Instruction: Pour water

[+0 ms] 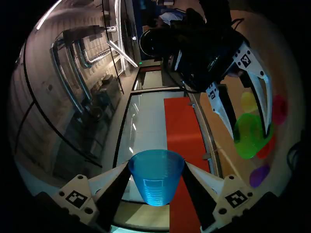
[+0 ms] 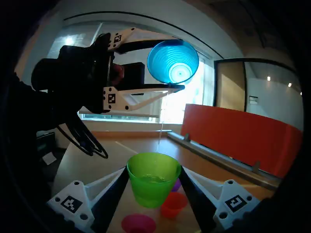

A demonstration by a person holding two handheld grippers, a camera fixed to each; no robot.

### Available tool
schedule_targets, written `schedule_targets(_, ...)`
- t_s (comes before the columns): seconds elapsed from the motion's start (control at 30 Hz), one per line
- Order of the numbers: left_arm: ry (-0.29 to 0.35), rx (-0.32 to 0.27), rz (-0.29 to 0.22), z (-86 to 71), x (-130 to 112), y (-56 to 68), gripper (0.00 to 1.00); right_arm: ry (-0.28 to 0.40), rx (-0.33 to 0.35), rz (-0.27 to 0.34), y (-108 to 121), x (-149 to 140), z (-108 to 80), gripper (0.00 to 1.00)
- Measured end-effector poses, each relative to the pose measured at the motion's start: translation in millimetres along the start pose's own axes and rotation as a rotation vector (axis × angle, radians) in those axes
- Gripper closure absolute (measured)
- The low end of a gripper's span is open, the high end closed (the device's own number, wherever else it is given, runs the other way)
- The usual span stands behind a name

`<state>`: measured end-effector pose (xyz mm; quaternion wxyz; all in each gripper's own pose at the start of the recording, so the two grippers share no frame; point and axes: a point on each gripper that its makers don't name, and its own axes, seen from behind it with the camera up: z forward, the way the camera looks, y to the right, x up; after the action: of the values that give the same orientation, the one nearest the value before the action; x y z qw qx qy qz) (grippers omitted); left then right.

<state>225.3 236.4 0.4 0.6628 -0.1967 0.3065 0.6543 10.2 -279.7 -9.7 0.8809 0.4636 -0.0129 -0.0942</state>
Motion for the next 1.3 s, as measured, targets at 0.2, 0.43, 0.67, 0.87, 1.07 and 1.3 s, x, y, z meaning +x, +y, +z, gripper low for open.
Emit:
schedule_targets(0.2,0.001,0.005,0.020,-0.8,1.2,0.2,0.13,0.002,-0.001,0.001,0.9,0.2,-0.3,0.08)
schedule_targets(0.43,0.002,0.006,0.017,-0.7,0.9,-0.2,0.13,0.003,-0.002,0.002,1.7,0.6,0.3,0.08)
schedule_targets(0.67,0.004,0.005,0.011,0.0,0.3,-2.7,0.13,0.005,-0.003,0.002,1.8,1.3,0.6,0.08)
schedule_targets(0.87,0.003,0.002,0.005,0.7,-1.5,-5.6,0.13,0.004,-0.002,0.003,1.2,1.6,0.8,0.08)
schedule_targets(1.07,-0.001,-0.003,-0.019,1.1,-5.5,-4.5,0.13,0.004,-0.002,0.004,0.6,1.2,0.9,0.08)
schedule_targets(1.3,-0.028,-0.009,-0.151,0.9,-15.2,4.1,0.13,0.004,-0.005,0.004,0.6,1.8,-0.7,0.08)
